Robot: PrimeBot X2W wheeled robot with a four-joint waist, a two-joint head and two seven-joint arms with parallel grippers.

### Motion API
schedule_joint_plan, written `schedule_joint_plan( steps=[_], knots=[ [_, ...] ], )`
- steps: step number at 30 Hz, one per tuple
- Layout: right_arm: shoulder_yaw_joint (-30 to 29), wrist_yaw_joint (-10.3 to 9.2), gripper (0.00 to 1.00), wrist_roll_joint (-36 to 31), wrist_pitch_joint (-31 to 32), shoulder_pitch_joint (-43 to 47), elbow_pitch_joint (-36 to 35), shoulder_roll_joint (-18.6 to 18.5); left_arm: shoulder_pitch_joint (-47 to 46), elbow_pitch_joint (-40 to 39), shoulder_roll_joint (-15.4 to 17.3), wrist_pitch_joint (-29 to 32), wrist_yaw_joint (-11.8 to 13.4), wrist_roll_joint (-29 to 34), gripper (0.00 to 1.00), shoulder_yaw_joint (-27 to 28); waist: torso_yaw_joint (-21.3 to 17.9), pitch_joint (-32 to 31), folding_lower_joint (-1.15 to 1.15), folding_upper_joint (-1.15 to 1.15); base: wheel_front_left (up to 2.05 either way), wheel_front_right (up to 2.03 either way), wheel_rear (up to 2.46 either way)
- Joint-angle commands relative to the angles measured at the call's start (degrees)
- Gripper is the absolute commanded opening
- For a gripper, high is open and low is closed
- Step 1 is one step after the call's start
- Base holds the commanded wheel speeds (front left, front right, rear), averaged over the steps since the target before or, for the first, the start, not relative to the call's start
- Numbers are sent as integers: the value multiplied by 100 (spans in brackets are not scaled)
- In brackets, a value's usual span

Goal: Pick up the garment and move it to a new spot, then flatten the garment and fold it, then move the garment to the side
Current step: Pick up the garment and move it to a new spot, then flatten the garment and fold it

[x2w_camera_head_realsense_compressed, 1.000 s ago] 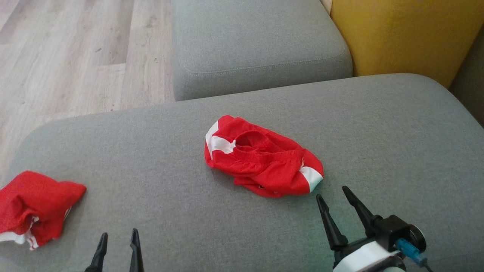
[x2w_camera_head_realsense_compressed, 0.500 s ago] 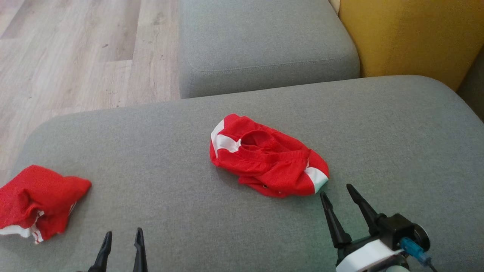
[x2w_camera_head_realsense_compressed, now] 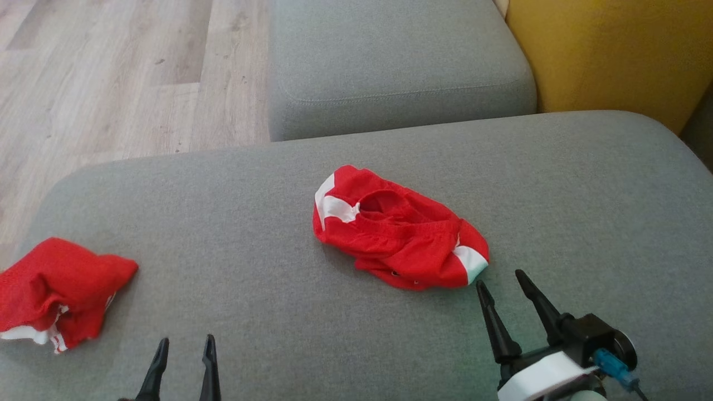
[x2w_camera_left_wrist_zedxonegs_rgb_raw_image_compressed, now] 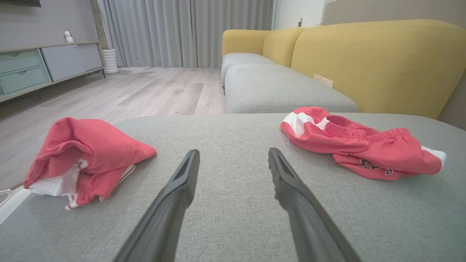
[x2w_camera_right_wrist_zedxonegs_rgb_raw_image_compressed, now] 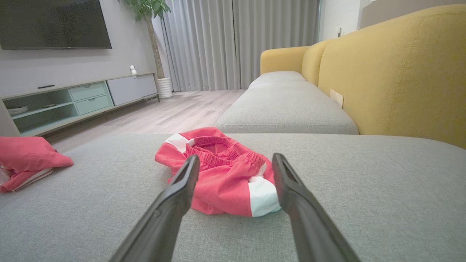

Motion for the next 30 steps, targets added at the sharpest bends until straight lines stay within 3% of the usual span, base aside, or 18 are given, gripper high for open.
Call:
schedule_joint_plan(
  steps=[1,30],
  knots=[
    [73,-4,100,-12,-62,-137,-195,20,-289,-203,-49,-71,-7,106,100,167,13,14,0,0,0,0,0],
    [-61,-4,100,-101,-62,-135,-235,101,-338,-97,-49,-71,-46,296,100,103,45,154,0,0,0,0,0]
  ],
)
